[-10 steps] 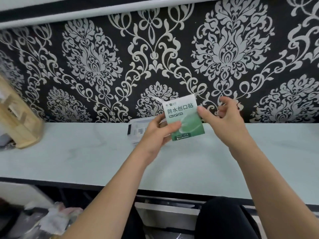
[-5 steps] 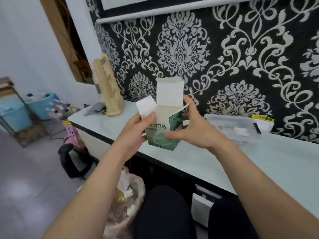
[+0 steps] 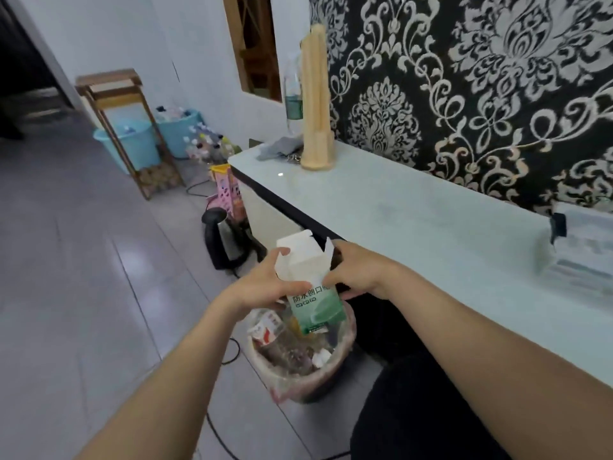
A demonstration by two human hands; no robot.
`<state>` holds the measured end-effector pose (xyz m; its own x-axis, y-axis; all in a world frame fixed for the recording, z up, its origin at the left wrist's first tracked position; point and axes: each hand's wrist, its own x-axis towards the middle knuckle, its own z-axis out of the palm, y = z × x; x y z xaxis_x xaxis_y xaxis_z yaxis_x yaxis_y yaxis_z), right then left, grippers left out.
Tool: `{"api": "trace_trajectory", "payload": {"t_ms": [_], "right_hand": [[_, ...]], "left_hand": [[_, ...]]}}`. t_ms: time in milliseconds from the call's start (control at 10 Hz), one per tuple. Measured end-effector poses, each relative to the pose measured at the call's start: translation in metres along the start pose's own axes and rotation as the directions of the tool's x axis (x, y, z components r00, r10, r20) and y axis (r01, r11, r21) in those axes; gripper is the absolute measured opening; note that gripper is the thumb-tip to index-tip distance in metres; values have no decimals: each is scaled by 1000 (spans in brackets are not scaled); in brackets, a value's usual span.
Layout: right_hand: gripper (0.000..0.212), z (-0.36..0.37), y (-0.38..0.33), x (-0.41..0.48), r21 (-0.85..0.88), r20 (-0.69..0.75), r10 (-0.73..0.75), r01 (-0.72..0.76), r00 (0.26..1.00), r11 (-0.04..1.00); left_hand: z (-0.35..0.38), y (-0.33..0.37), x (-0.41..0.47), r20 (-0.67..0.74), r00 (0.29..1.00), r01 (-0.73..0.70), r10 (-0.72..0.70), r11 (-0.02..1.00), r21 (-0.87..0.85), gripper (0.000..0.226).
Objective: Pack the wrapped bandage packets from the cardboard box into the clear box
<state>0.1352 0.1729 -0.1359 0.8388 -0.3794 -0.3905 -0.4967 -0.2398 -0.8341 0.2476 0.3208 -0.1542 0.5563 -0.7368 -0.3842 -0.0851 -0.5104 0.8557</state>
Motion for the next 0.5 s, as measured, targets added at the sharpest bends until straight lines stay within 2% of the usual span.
{"api": "trace_trajectory", "payload": {"t_ms": [100, 200, 300, 400, 500], "right_hand": [[48, 15, 16, 20, -161, -13, 42, -43, 999, 986], [41, 26, 36, 38, -243, -95, 47, -69, 994, 968], [42, 37, 52, 47, -295, -149, 66, -108, 987, 949], [50, 47, 70, 53, -333, -132, 89, -129, 987, 934], [48, 50, 78, 55, -348, -141, 96, -141, 985, 927]], "left_hand": [[13, -26, 21, -5, 999, 41, -41, 998, 46, 73], [23, -43, 40, 8, 996, 87, -88, 993, 84, 68], [29, -57, 56, -49, 986, 166, -160, 970, 178, 59], [30, -67, 67, -132, 985, 164, -110, 837, 522, 54], [34, -78, 78, -190, 982, 123, 1, 756, 643, 62]]}}
